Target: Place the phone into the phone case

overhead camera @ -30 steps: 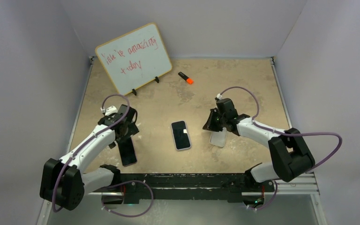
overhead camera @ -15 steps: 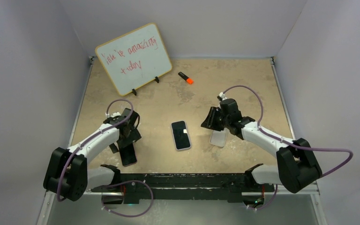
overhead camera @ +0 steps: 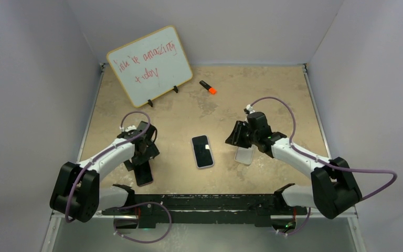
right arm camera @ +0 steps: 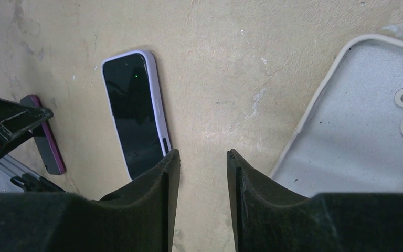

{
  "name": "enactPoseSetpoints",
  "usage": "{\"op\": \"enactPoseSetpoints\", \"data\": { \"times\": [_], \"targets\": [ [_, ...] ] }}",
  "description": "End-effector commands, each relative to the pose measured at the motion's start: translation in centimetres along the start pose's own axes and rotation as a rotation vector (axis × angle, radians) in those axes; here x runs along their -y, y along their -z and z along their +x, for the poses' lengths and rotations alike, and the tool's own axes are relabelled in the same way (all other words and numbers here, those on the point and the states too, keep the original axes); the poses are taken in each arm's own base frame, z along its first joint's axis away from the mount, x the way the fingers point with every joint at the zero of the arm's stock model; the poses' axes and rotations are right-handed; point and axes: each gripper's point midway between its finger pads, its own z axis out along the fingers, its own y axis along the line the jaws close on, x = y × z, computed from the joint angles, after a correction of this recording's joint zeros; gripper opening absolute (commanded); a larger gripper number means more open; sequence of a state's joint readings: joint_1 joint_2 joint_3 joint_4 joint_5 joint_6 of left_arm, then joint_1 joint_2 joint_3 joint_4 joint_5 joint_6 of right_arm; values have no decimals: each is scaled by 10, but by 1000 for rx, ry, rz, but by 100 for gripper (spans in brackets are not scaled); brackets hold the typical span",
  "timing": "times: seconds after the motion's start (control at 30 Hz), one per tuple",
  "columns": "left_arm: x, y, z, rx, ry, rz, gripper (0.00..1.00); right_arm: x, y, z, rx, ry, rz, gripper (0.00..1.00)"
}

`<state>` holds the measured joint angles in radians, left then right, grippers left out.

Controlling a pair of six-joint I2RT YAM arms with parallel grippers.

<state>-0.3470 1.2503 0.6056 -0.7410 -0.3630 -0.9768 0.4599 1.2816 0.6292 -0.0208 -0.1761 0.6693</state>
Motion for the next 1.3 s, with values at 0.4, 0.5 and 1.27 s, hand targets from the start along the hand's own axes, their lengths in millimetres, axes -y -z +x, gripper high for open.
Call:
{"op": "enactPoseSetpoints", "data": {
  "times": [0.4, 0.5, 1.27],
  "targets": [
    [-26, 13, -15, 78, 98, -105, 100, -2, 5, -1, 9, 8, -10, 39],
    [-25, 5, -10, 53, 93, -97, 100, -1, 6, -1, 7, 7, -2, 38],
    [37, 6, 16, -98, 55, 270, 82, -17, 12, -10, 39, 59, -76, 42]
  ]
}}
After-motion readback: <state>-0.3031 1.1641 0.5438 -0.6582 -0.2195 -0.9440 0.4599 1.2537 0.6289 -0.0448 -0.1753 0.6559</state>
